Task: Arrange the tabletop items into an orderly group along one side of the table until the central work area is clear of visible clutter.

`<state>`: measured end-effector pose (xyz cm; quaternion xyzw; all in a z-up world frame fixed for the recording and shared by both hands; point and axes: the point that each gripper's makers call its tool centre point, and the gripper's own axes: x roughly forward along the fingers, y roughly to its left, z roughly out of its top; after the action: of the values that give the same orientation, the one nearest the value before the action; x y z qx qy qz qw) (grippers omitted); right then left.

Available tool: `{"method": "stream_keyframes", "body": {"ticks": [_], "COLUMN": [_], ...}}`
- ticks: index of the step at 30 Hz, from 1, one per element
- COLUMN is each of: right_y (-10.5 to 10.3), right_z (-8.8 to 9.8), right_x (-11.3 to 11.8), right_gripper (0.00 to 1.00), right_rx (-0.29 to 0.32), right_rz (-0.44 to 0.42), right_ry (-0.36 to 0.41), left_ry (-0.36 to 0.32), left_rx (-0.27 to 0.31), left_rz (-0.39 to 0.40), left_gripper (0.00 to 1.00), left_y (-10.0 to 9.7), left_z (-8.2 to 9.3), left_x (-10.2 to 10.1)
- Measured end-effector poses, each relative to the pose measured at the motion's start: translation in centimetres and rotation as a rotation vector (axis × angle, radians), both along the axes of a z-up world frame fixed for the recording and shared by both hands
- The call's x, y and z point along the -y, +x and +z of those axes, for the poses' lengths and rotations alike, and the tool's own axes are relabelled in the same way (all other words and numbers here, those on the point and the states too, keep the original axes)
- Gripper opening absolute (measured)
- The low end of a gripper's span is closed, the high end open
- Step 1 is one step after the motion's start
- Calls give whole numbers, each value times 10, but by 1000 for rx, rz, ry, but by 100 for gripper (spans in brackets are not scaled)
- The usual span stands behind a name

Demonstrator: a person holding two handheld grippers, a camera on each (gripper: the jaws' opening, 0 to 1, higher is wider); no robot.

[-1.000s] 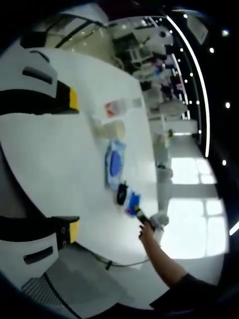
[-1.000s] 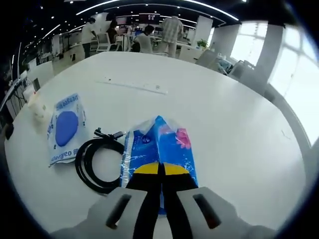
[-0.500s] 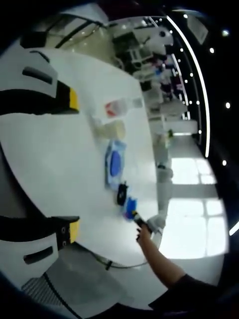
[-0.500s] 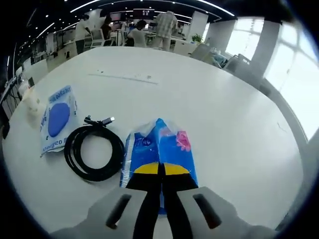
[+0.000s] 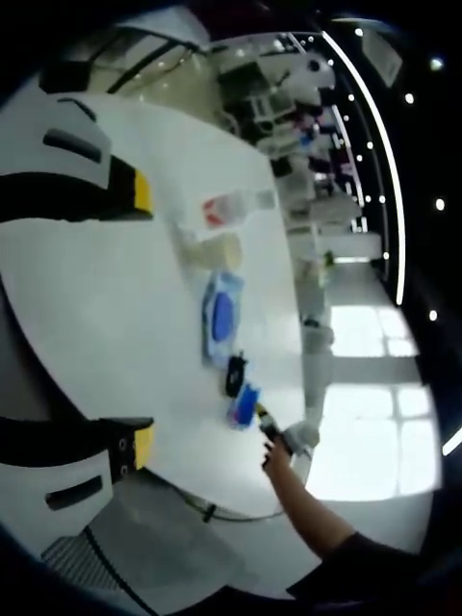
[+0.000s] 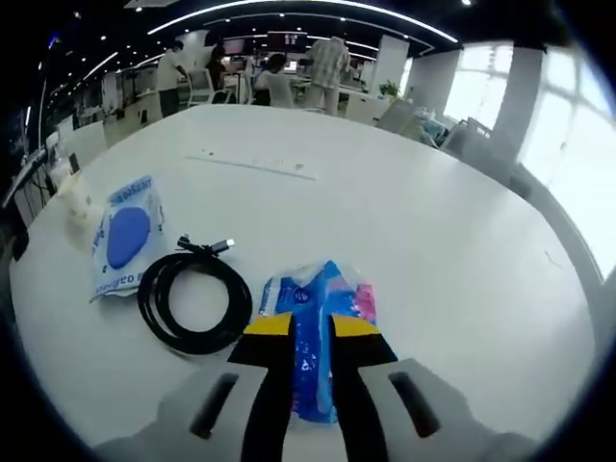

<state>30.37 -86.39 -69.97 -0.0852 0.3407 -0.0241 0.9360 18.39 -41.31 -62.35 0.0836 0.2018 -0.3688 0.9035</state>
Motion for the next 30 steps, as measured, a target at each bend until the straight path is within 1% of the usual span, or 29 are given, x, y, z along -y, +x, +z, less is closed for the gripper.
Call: {"method": "stream_keyframes", "body": {"ticks": [3, 7, 10, 14, 18, 22, 24, 30], "right_y": [0, 1, 1, 1, 0, -1, -1, -1], "right_z": [0, -1, -2, -7, -11, -14, -16, -23], "right_x": [-8, -15, -26, -39, -53, -64, -74, -90], "right_gripper": [19, 24, 30, 34, 40, 42, 43, 45], "right_rx": [12, 17, 19, 8, -2, -15, -20, -41], "right_rz": [43, 75, 120, 185, 240, 290, 332, 396], "right_ry": [6, 18, 33, 28, 43, 39, 38, 38], "left_ry": [-2, -2, -2, -2, -1, 1, 2, 4], "left_rx": [1, 2, 3, 3, 2, 1, 0, -4], "left_rz": [1, 1, 2, 1, -1, -4, -6, -10], "left_gripper": [80, 80, 80, 80, 80, 80, 80, 80], "left_y": [0, 0, 1, 1, 0, 0, 0, -1], "left_z": [0, 1, 0, 0, 0, 0, 0, -1], "left_x": [0, 0, 0, 0, 0, 1, 2, 2]}}
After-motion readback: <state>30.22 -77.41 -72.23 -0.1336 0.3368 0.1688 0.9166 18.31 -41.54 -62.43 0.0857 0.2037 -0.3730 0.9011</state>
